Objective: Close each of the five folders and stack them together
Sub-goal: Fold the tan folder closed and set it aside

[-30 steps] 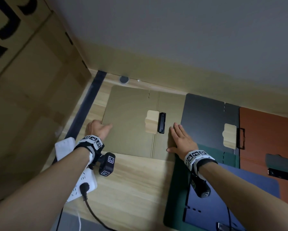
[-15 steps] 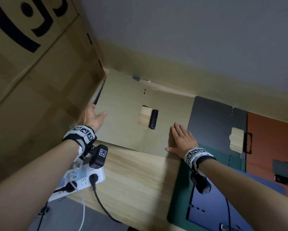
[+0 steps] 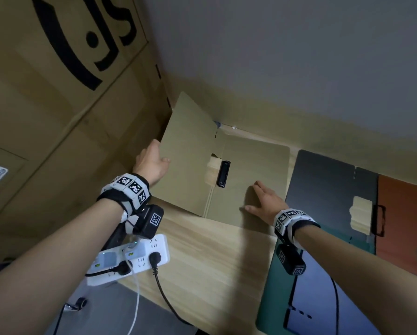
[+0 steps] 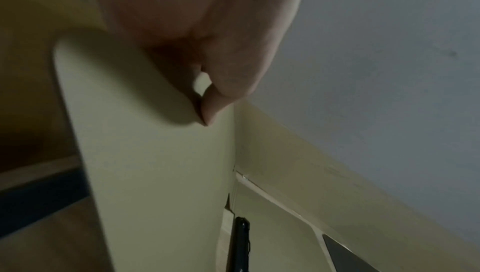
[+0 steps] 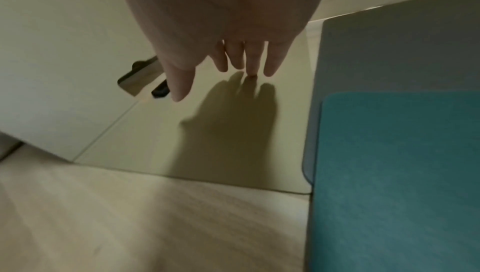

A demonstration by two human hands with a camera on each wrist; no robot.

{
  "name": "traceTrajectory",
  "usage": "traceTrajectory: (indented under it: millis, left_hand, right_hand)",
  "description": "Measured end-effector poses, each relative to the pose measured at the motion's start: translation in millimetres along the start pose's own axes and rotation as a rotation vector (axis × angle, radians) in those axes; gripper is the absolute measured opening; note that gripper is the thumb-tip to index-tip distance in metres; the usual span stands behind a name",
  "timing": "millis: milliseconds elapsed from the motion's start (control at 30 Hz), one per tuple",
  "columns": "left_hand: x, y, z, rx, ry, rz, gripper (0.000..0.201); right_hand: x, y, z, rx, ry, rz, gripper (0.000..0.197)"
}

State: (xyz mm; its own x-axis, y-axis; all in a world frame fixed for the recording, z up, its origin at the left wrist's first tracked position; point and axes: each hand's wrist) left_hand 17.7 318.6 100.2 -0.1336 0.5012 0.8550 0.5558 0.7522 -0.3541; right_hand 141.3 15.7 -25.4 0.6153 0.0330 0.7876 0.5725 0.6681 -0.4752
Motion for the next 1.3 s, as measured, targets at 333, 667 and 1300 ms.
traceTrajectory:
  millis: [333, 667, 1300]
  left_hand:
    - [-5.8, -48.2, -91.0, -0.371, 0.113, 0.449, 0.068]
    - [-106.4, -33.0, -70.6, -0.181, 0.191, 0.492, 0.027]
    - [-134.4, -4.9, -37.3, 0.211, -0.514, 0.29, 0.068]
  right_hand:
    - [51.5, -43.3, -37.9, -0.059, 0.319, -0.208, 0.04]
    - [37.3, -36.3, -53.0, -0.255, 0.657, -0.226, 0.045]
    - [-9.6, -15.1, -45.2, -0.226, 0.306, -0.198, 0.046]
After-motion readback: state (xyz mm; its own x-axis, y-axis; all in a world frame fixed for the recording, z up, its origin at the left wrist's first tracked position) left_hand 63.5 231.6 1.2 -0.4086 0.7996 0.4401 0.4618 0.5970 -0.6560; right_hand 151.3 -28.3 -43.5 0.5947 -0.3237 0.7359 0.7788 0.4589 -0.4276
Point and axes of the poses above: each hand's wrist, its own y-axis towards the middle knuckle, its own x-axis out of the back of the hand, z = x × y, and after that the axes turned 4 degrees about x, right-handed
